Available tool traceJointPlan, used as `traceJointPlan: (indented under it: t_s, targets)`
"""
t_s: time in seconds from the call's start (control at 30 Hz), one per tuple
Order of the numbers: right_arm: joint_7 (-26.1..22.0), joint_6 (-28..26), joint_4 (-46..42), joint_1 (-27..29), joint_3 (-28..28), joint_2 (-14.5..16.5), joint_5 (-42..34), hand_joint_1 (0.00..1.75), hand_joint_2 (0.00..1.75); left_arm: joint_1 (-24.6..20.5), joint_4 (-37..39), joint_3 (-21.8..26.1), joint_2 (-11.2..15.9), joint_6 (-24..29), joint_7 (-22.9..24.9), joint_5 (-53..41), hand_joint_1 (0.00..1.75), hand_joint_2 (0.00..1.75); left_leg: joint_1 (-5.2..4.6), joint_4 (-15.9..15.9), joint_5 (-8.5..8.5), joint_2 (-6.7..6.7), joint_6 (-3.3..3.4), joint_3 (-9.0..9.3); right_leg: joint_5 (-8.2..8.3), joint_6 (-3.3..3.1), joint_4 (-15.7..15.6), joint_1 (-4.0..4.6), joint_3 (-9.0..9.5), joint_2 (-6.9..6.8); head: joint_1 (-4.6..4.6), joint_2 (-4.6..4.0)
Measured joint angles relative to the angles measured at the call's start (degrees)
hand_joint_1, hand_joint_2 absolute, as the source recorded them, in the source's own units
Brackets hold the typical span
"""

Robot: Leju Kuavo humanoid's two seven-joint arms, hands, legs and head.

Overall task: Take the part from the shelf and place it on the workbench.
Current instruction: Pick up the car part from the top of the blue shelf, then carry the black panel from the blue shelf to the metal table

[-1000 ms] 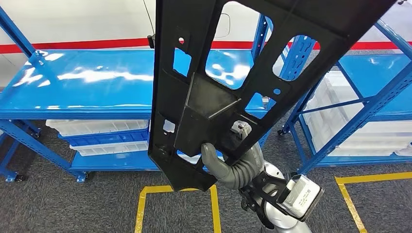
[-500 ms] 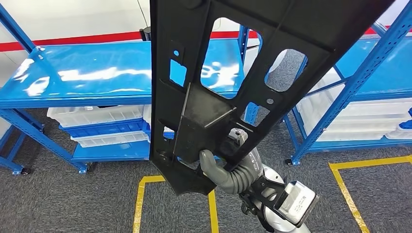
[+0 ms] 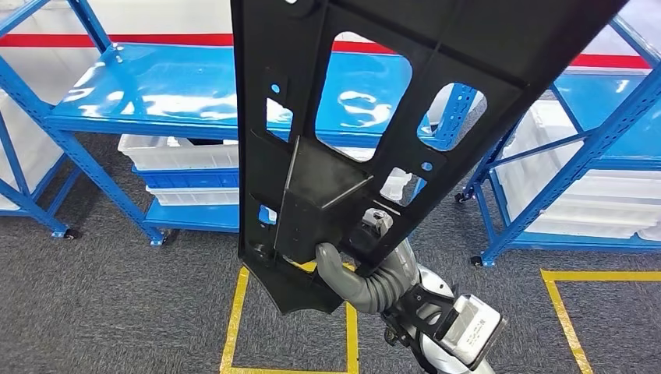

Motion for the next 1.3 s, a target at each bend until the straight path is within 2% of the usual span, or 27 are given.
traceJointPlan:
  t_s: [0.03,0.07,0.1,0.17,0.2,0.27,0.33,0.4,0.47,0.5,0.53,0.57,0.6,0.67,0.73,0.77,0.83,0.9,0.97,1.03,1.07,1.1,1.13,1.17,1.23,1.27,1.3]
  targets:
    - [0.0,0.0,0.1,0.0,0.1,0.0,0.0,1.75,1.75,0.1,0.0,0.0,0.0,0.0,0.1,0.0,0.0,1.75,-0.05,0.1,0.36,-0.47,-0.03,-0.48,-0.93,0.16,2.2,0.0,-0.52,0.11,0.0,0.0]
    - [0.0,0.1,0.2,0.0,0.1,0.0,0.1,1.75,1.75,0.1,0.0,0.0,0.0,0.0,0.0,0.1,0.0,1.75,-0.07,0.1,0.67,-1.0,-0.11,-0.75,-0.94,0.49,2.2,-0.01,0.12,0.19,0.0,0.0]
    - [0.0,0.2,0.3,0.0,0.1,0.0,0.2,1.75,1.75,0.2,0.0,0.0,-0.1,-0.2,-0.1,0.2,0.0,1.75,-0.07,0.2,0.92,-1.57,-0.23,-0.94,-0.09,0.93,-0.3,-0.02,1.98,0.36,0.0,0.0]
    - [0.0,0.3,0.3,-0.1,0.2,0.1,0.4,1.75,1.75,0.2,0.0,0.0,-0.1,-0.9,-0.7,0.4,0.0,1.75,-0.15,0.7,1.18,-2.72,-0.51,-1.27,2.47,1.48,-8.8,-0.09,7.21,1.93,0.01,0.0]
    - [0.0,0.4,0.3,-0.1,0.2,0.1,0.5,1.75,1.75,0.2,0.0,0.0,-0.1,-1.4,-1.1,0.5,0.0,1.75,-0.2,1.1,1.27,-3.27,-0.71,-1.72,3.28,1.46,-12.2,-0.17,9.08,2.89,-0.01,0.0]
    - [0.0,0.4,0.3,-0.1,0.3,0.0,0.6,1.75,1.75,0.2,0.0,0.1,-0.2,-2.4,-1.8,0.7,0.0,1.75,-0.17,1.7,1.54,-4.16,-1.32,-2.76,3.61,0.94,-14.6,-0.12,10.17,3.86,-0.05,0.0]
    - [0.0,0.4,0.3,-0.2,0.3,0.1,0.6,1.75,1.75,0.5,0.0,0.2,-0.1,-3.0,-2.1,0.8,0.0,1.75,0.05,1.9,1.81,-4.81,-2.03,-3.47,3.96,0.28,-14.7,-0.27,9.96,2.97,-0.06,0.0]
    - [0.0,0.5,0.3,-0.2,0.3,0.4,0.6,1.75,1.75,0.5,0.0,0.2,-0.1,-3.3,-2.2,0.9,0.0,1.75,0.13,4.0,0.37,-3.4,-2.8,-4.83,4.32,-0.49,-15.0,-0.64,9.93,1.83,-0.21,0.0]
    - [0.0,0.5,0.4,-0.2,0.4,0.5,0.6,1.75,1.75,0.4,0.0,0.3,0.0,-3.5,-2.3,0.9,0.0,1.75,0.45,10.7,-3.18,-1.21,-3.68,-8.09,4.42,-0.98,-15.1,-0.66,9.8,0.52,-0.37,0.0]
    - [0.0,0.5,0.4,-0.2,0.4,0.5,0.6,1.75,1.75,0.4,0.0,0.3,0.0,-3.5,-2.3,0.9,0.0,1.75,0.71,14.6,-4.77,-0.74,-4.06,-9.92,4.44,-1.12,-15.1,-0.62,9.69,-0.16,-0.39,0.0]
    - [0.0,0.6,0.5,-0.1,0.4,0.5,0.6,1.75,1.75,0.5,0.0,0.3,0.0,-3.5,-2.3,1.0,0.0,1.75,0.96,17.4,-5.57,-0.52,-4.35,-11.21,4.45,-1.12,-15.0,-0.59,9.6,-0.83,-0.39,0.0]
    - [0.0,0.6,0.6,-0.1,0.4,0.5,0.7,1.75,1.75,0.5,0.0,0.3,0.0,-3.5,-2.3,1.0,0.0,1.75,1.17,18.2,-5.35,-0.36,-4.56,-11.52,4.45,-1.11,-15.0,-0.59,9.55,-1.47,-0.39,0.0]
    - [0.0,0.6,0.6,-0.1,0.4,0.5,0.7,1.75,1.75,0.5,0.0,0.3,0.1,-3.5,-2.3,1.0,0.0,1.75,1.38,16.6,-4.09,-0.13,-4.67,-10.57,4.44,-1.09,-15.0,-0.61,9.57,-2.07,-0.39,0.0]
    - [-0.1,0.6,0.7,-0.1,0.4,0.6,0.7,1.75,1.75,0.5,0.0,0.3,0.2,-3.6,-2.4,1.0,0.0,1.75,1.52,8.8,-0.67,1.63,-4.68,-6.2,4.39,-0.98,-14.9,-0.55,9.72,-3.16,-0.39,0.0]
    - [-0.1,0.7,0.7,-0.2,0.4,0.7,0.7,1.75,1.75,0.3,0.0,0.3,0.2,-3.8,-2.8,1.0,0.0,1.75,1.13,3.0,0.89,3.26,-4.18,-3.21,4.28,-0.55,-14.8,-0.13,9.7,-4.08,-0.33,0.0]
    - [-0.1,0.8,0.7,-0.2,0.5,0.7,0.7,1.75,1.75,0.3,0.0,0.3,0.2,-3.9,-3.0,1.0,0.0,1.75,0.83,2.2,0.77,3.38,-3.8,-3.02,4.25,-0.21,-14.8,0.05,9.66,-4.53,-0.28,0.0]
    - [-0.1,1.0,0.7,-0.3,0.5,0.9,0.7,1.75,1.75,0.4,0.0,0.4,0.3,-3.9,-3.2,1.0,0.0,1.75,0.58,2.0,1.02,2.3,-2.78,-3.21,4.2,0.52,-14.9,0.02,9.63,-5.26,-0.22,0.0]
    - [-0.2,1.2,0.7,-0.3,0.6,1.0,0.7,1.75,1.75,0.5,0.0,0.6,0.3,-4.1,-3.4,1.0,0.0,1.75,0.69,1.6,1.54,1.29,-1.84,-3.02,3.05,0.85,-13.1,-0.22,8.85,-3.71,-0.2,0.0]
    - [-0.2,1.3,0.8,-0.1,0.7,0.9,0.7,1.75,1.75,0.4,-0.1,0.7,0.3,-4.5,-3.5,0.8,0.0,1.75,0.73,1.4,1.91,0.18,-1.24,-3.12,0.02,0.48,-6.8,-0.34,5.86,-0.97,-0.13,0.0]
    - [-0.3,1.4,1.0,0.1,0.8,0.6,0.7,1.75,1.75,0.3,-0.1,0.8,0.4,-4.7,-3.2,0.6,0.0,1.75,0.52,1.5,2.06,-1.2,-0.99,-3.43,-2.64,0.21,0.7,-0.27,2.2,0.09,-0.11,0.0]
    - [-0.3,1.4,1.1,0.1,0.8,0.6,0.7,1.75,1.75,0.4,-0.1,0.8,0.4,-4.8,-3.1,0.5,0.0,1.75,0.43,1.5,2.1,-1.92,-0.93,-3.53,-2.83,0.37,2.1,-0.23,1.45,0.22,-0.12,0.0]
    - [-0.3,1.4,1.2,0.2,0.8,0.5,0.7,1.75,1.75,0.4,-0.1,0.8,0.4,-4.9,-2.9,0.5,0.0,1.75,0.37,1.6,2.13,-2.67,-0.9,-3.56,-2.06,0.69,1.2,-0.19,1.85,0.35,-0.13,0.0]
    - [-0.3,1.5,1.2,0.2,0.8,0.5,0.7,1.75,1.75,0.4,-0.1,0.8,0.4,-5.0,-2.8,0.4,0.0,1.75,0.35,1.7,2.13,-3.43,-0.91,-3.55,-0.54,1.08,-1.8,-0.18,3.31,0.64,-0.12,0.0]
    - [-0.3,1.5,1.3,0.2,0.8,0.5,0.7,1.75,1.75,0.4,-0.1,0.8,0.4,-5.1,-2.7,0.3,0.0,1.75,0.38,1.9,2.11,-4.18,-0.97,-3.6,1.15,1.35,-6.2,-0.23,5.33,1.54,-0.12,0.0]
    - [-0.4,1.6,1.3,0.2,0.9,0.5,0.7,1.75,1.75,0.4,-0.1,0.8,0.4,-5.2,-2.3,0.1,0.0,1.75,0.23,2.4,2.06,-5.45,-1.36,-3.94,3.36,1.22,-12.6,-0.27,8.34,3.09,-0.12,0.0]
    - [-0.5,1.7,1.3,0.1,0.9,0.5,0.6,1.75,1.75,0.5,-0.1,0.8,0.5,-5.2,-2.2,0.0,0.0,1.75,0.22,2.5,2.11,-5.93,-1.67,-4.21,3.69,0.92,-13.8,-0.22,8.89,3.5,-0.14,0.0]
    - [-0.6,1.8,1.3,0.1,0.9,0.6,0.6,1.75,1.75,0.6,-0.1,0.8,0.5,-5.2,-2.0,-0.1,0.0,1.75,0.23,2.5,2.23,-6.31,-2.0,-4.46,3.76,0.61,-13.8,-0.09,8.91,3.2,-0.16,0.0]
